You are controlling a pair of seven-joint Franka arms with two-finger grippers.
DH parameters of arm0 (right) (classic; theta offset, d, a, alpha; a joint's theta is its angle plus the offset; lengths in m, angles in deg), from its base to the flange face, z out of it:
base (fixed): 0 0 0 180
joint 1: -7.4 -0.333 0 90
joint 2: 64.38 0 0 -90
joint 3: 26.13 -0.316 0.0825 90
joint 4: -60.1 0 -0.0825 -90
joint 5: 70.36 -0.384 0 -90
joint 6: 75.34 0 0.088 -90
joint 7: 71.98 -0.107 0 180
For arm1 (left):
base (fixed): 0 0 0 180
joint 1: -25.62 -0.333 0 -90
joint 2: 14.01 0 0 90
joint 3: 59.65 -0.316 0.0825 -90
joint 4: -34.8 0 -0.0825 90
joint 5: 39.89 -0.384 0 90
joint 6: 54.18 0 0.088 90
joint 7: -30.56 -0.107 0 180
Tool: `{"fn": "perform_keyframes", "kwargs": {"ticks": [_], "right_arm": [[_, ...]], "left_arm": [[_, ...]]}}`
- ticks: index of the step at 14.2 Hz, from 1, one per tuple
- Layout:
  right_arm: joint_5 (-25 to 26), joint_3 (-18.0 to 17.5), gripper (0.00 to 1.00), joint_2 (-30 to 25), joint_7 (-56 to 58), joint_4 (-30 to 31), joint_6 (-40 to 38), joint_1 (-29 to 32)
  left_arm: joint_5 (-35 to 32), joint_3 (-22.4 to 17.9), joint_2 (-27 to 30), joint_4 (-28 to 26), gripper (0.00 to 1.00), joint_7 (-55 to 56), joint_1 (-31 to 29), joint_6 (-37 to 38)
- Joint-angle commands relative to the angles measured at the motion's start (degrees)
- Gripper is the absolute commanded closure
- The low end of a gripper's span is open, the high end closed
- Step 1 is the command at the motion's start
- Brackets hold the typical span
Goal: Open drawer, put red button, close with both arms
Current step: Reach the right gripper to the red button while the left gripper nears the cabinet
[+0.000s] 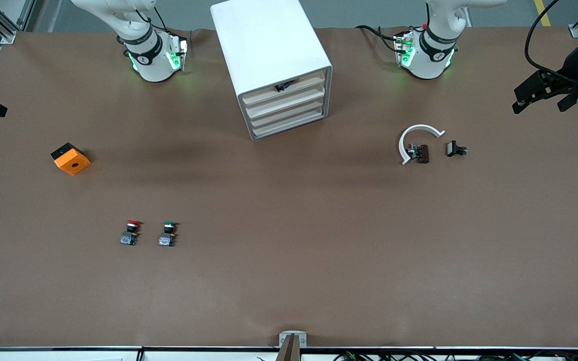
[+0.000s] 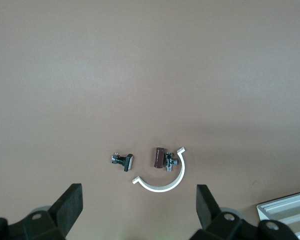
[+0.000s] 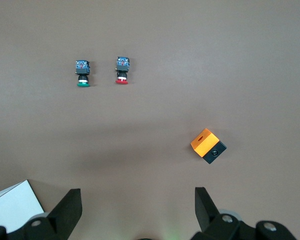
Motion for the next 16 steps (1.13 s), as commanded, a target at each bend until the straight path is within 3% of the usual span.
{"fn": "perform_keyframes", "kwargs": {"ticks": [1, 9, 13, 16], "right_arm": [[-0.58, -0.73, 0.00, -1.22, -0.30, 0.71, 0.19, 1.09], [-0.23, -0.64, 0.00, -0.70, -0.21, -0.51, -0.16, 1.26], [0.03, -0.55, 0.00, 0.97, -0.21, -1.40, 0.36, 2.58], [0.12, -0.64, 0.00, 8.68, -0.30, -2.10, 1.16, 2.85]], "left_arm": [[-0.35, 0.21, -0.52, 1.44, 0.00, -0.75, -0.31, 1.17], [-0.17, -0.58, -2.01, 1.44, 0.00, -0.40, -0.57, 1.26], [-0.17, -0.49, -8.67, 1.44, 0.00, 0.48, -0.40, -0.84], [-0.26, -0.32, -14.39, 1.36, 0.00, 0.66, -0.05, -5.32]]}}
